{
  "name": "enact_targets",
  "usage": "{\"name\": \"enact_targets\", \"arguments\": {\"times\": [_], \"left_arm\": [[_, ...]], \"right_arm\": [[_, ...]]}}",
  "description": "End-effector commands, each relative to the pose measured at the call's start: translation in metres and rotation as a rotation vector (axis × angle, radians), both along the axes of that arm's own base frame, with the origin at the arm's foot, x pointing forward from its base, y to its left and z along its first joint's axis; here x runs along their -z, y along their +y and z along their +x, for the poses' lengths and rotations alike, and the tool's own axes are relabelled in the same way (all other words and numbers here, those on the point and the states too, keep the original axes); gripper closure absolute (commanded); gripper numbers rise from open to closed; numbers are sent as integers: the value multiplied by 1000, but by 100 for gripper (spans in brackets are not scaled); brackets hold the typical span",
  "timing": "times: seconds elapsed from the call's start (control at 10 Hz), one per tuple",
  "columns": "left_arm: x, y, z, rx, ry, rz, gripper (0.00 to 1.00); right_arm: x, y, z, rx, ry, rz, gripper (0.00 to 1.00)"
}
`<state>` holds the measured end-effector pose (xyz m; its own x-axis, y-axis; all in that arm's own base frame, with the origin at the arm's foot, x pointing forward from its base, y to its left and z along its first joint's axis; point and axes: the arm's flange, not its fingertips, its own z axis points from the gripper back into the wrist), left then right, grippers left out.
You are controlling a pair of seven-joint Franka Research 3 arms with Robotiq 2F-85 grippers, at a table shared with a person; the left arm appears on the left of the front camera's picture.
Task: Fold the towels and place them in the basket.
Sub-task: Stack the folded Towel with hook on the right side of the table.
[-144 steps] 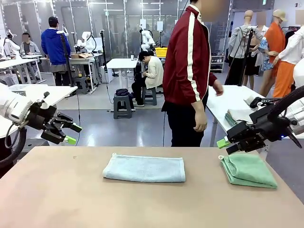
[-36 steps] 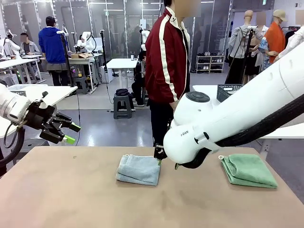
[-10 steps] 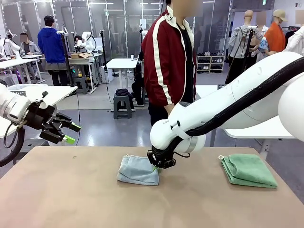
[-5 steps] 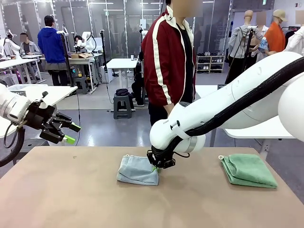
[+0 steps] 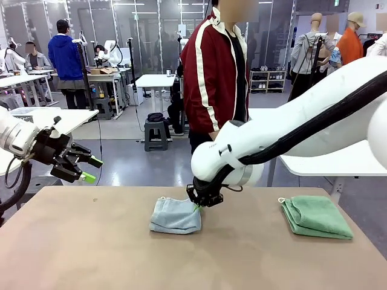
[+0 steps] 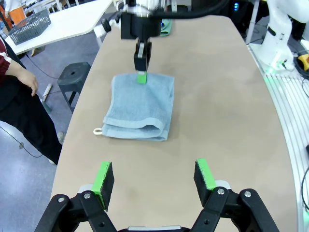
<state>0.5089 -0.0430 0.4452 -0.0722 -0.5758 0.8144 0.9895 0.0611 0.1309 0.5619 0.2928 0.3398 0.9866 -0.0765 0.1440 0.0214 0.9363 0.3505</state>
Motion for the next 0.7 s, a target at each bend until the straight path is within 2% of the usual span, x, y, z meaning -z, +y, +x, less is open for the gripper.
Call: {"name": "enact_targets", "arguments": {"times": [0.0, 0.2, 0.5, 0.6], "left_arm": [[0, 0, 0, -4, -2, -5, 15], [0, 0, 0, -4, -2, -5, 15], [0, 0, 0, -4, -2, -5, 15], [0, 0, 0, -4, -2, -5, 15]], "right_arm": [[-44, -34, -8, -61, 8, 17, 95], [-81, -73, -18, -144, -20, -16, 95], [-122, -144, -44, -152, -7, -91, 95], [-135, -169, -51, -117, -7, -111, 95]]}}
